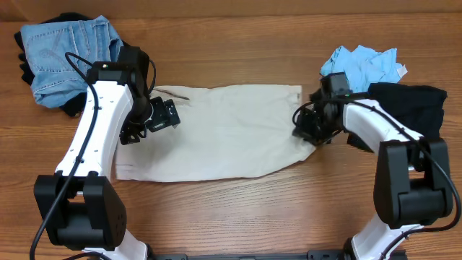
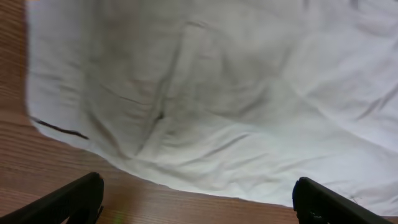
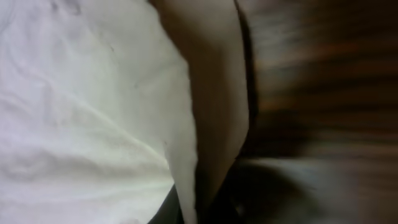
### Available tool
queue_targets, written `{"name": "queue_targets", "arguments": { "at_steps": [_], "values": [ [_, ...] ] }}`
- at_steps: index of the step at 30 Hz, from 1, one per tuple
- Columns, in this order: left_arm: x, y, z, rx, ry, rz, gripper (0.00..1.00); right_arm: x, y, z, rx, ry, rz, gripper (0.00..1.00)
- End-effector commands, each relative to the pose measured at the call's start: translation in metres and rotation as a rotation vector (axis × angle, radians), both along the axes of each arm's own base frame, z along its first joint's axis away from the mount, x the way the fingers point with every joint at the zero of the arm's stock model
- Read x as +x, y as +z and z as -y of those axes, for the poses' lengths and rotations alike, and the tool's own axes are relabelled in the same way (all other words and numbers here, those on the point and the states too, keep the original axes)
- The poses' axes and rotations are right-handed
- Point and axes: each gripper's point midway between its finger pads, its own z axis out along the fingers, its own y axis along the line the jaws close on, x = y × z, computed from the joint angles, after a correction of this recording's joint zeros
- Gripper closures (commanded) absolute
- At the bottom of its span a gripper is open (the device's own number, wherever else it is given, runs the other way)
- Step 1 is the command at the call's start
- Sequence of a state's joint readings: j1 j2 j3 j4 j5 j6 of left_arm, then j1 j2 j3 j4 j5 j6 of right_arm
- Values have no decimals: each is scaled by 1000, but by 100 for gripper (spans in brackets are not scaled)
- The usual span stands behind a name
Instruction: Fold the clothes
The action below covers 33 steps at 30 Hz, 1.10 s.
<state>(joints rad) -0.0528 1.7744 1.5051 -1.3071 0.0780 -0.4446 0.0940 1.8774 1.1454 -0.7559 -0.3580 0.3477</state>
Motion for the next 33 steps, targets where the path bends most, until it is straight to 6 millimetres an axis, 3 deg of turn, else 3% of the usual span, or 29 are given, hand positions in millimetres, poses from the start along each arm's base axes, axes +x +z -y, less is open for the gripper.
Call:
{"name": "queue_targets", "arguments": {
  "at_steps": [1, 4, 7, 12, 17, 26, 30, 33],
  "values": [
    [2, 5, 1, -1, -13, 19, 0, 23, 17, 42, -212, -66, 38, 96],
    [2, 5, 1, -1, -13, 19, 0, 31, 40, 57, -305, -88, 37, 96],
    [2, 6, 1, -1, -13, 21, 0, 38, 67, 45, -322, -53, 55, 96],
    [3, 6, 1, -2, -13, 23, 0, 32, 76, 0, -453, 52, 110, 96],
    [2, 6, 1, -2, -13, 22, 0, 21, 77, -58, -439, 153, 173, 96],
    [3, 6, 1, -1, -13, 23, 0, 5, 79, -112, -389, 234, 225, 96],
    [3, 6, 1, -1, -13, 23, 0, -8, 82, -154, -290, 309, 253, 96],
    [3, 6, 1, -1, -13, 23, 0, -14, 83, -168, -266, 308, 260, 96]
  ]
}}
